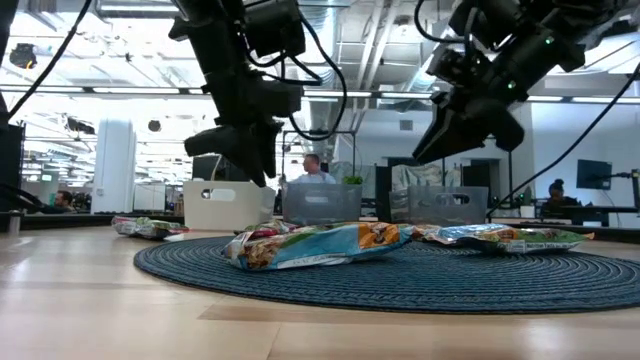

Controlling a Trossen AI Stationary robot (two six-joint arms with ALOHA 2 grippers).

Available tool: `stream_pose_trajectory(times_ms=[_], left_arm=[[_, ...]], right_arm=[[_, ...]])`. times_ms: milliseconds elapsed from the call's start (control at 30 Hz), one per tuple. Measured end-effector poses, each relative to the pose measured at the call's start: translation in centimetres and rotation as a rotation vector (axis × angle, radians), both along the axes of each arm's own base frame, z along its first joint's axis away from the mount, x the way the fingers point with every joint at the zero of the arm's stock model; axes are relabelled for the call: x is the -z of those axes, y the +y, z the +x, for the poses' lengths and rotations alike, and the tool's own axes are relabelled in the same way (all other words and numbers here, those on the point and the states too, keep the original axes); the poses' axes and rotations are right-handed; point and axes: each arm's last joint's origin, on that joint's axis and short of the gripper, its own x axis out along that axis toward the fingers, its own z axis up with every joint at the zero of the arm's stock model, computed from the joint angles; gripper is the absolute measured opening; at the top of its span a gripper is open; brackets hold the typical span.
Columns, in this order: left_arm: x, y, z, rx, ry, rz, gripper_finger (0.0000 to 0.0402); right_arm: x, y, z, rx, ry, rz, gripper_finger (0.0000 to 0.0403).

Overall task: Pick and place Granola Bars by type
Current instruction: Put the orange granola bar into the white bin

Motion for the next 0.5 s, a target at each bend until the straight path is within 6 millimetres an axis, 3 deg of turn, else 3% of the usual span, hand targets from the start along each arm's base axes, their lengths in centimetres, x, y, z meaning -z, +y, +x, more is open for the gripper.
stream_pose_trajectory(times_ms=[133, 233, 333, 500], left_arm=[[0.1, -0.1, -0.3, 0.001, 0.046, 0.048, 0.0118], [-0.3, -0.1, -1.2, -0.095, 0.078, 0.154, 0.0113], [-1.2, -0.5, -2.9, -0.192, 0.114, 0.197, 0.0110], [-3.9, -1.4, -6.5, -0.357, 0.114, 0.097, 0.0110]], right_arm=[[0.1, 0.0, -0.1, 0.007, 0.010, -0.001, 0.0111], [0.1, 0.0, -0.1, 0.006, 0.010, -0.001, 0.0111], [0.1, 0.0, -0.1, 0.011, 0.014, 0.004, 0.0111], [0.3, 0.0, -0.3, 0.015, 0.033, 0.014, 0.0111]])
